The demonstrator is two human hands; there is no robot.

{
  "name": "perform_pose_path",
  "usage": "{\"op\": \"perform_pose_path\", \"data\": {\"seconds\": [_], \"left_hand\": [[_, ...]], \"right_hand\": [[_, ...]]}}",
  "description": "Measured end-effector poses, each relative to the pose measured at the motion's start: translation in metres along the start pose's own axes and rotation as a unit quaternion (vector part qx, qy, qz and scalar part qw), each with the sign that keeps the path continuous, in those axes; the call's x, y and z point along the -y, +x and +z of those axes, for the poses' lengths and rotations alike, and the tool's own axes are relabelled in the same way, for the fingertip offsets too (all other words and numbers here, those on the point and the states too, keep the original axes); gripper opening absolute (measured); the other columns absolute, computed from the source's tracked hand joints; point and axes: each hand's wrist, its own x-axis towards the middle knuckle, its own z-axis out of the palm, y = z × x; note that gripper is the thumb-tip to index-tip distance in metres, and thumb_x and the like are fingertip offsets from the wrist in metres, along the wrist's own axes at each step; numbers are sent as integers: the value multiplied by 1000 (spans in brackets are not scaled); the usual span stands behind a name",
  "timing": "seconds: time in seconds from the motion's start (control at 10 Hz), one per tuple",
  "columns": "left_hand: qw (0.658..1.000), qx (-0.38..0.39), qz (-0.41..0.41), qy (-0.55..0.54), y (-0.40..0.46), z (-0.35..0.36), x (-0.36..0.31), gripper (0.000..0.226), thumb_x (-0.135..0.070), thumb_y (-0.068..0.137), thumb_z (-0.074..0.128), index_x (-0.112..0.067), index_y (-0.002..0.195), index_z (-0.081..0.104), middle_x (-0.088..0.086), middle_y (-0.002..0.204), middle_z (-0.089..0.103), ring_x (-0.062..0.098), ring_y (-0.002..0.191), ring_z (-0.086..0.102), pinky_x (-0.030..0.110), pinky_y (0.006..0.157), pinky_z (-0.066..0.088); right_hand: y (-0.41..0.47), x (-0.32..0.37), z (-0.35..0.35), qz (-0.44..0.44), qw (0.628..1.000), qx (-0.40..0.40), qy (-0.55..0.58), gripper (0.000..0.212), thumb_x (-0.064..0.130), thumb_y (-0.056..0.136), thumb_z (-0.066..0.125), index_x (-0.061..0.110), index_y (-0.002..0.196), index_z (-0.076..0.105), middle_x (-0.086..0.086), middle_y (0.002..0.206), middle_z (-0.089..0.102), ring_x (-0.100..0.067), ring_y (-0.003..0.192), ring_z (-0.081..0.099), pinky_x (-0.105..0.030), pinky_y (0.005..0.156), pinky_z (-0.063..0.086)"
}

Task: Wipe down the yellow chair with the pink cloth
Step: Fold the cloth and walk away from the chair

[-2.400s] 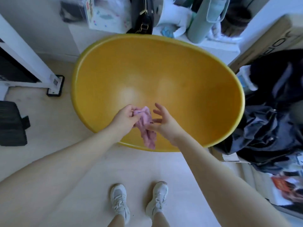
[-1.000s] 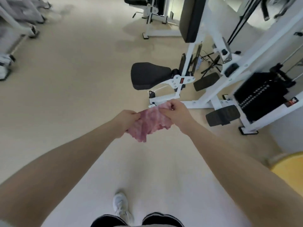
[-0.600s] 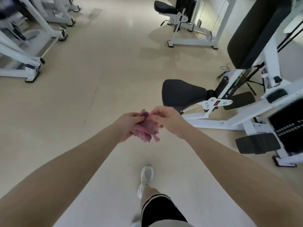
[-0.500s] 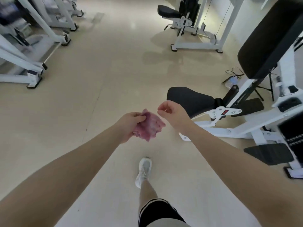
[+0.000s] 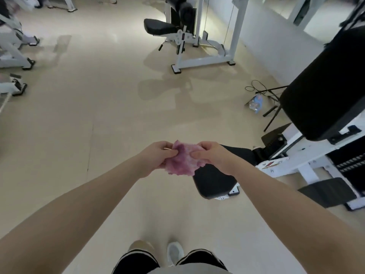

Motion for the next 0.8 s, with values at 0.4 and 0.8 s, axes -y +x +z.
{"op": "perform_pose_path", "data": {"seconds": [0.4,0.8], "left_hand": [[929,270,-25,253,248,17,-63,12,-5,92,51,-7,102,57,8,79,60,21,64,60,30,69,54],[771,405,25,491,382,77,2,27,-11,93,46,-7,119,56,7,103,64,19,88,60,26,71,48]], "right_hand": [[118,-63,-62,116,934,-263,213,10,9,89,55,15,82,50,-3,73,51,-15,64,49,-25,60,43],[189,-150,-31,293,731,-541,295,10,19,90,53,14,98,57,-5,90,59,-21,82,54,-30,69,47]]}}
